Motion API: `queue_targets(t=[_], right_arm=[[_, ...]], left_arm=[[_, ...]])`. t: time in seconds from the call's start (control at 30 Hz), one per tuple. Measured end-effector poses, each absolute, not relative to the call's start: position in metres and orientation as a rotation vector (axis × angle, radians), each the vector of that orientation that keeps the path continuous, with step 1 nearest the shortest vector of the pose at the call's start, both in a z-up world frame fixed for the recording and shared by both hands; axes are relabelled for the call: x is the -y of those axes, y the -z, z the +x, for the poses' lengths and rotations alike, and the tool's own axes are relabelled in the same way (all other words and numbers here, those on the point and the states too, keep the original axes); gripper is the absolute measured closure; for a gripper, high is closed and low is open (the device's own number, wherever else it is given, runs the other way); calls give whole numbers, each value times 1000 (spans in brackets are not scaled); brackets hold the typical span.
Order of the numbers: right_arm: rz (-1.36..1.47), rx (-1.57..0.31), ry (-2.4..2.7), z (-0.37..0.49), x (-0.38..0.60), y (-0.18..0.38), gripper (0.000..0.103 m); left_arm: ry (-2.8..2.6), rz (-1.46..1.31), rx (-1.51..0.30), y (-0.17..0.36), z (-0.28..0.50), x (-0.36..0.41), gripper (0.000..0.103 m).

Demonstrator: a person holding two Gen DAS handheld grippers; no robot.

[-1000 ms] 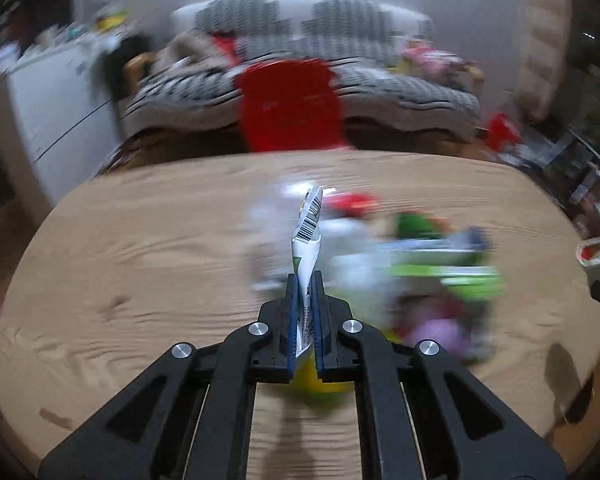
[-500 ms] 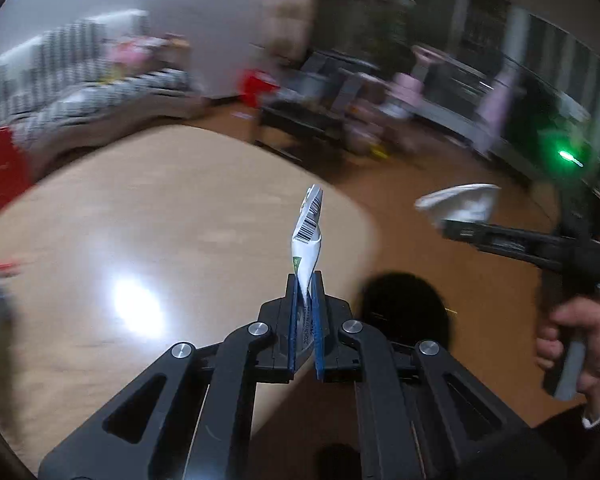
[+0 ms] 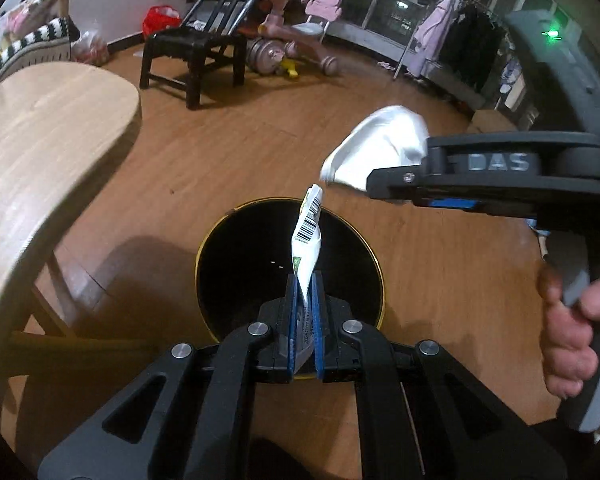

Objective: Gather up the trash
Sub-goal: 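Carry both items to the black bin and open both tools to drop them, then return both tools to the trash pile on the table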

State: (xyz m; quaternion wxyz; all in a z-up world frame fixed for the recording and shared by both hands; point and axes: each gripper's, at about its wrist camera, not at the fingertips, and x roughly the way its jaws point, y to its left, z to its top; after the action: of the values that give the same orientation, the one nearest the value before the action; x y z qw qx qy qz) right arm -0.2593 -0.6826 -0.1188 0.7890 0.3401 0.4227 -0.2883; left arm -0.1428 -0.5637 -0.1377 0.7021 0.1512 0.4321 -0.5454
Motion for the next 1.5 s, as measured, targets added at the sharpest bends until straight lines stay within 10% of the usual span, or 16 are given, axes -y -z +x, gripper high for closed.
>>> queue_targets(t=[0.1,0.27,0.33,0.4,0.6,1.5], right_arm=[[716,-924,627,-252,684,124,68],[737,-938,677,-251,692,128,54],[757,-889,691,-257,694,120,28],[754,-872,693,-259,694,115,28],[746,-810,690,-262,683,88,23],[340,-834,-178,2,260,-21,18]], left_arm=[[1212,323,-975,143,-138,563,97],[1202,295,-1012,159,-125,578,92],[1192,297,-1039,163,-121,583,67],[1160,290,-1029,162,-118,580,26],[1193,254,-957,124,-128,558,11],[343,97,-713,-8,2,20,7]])
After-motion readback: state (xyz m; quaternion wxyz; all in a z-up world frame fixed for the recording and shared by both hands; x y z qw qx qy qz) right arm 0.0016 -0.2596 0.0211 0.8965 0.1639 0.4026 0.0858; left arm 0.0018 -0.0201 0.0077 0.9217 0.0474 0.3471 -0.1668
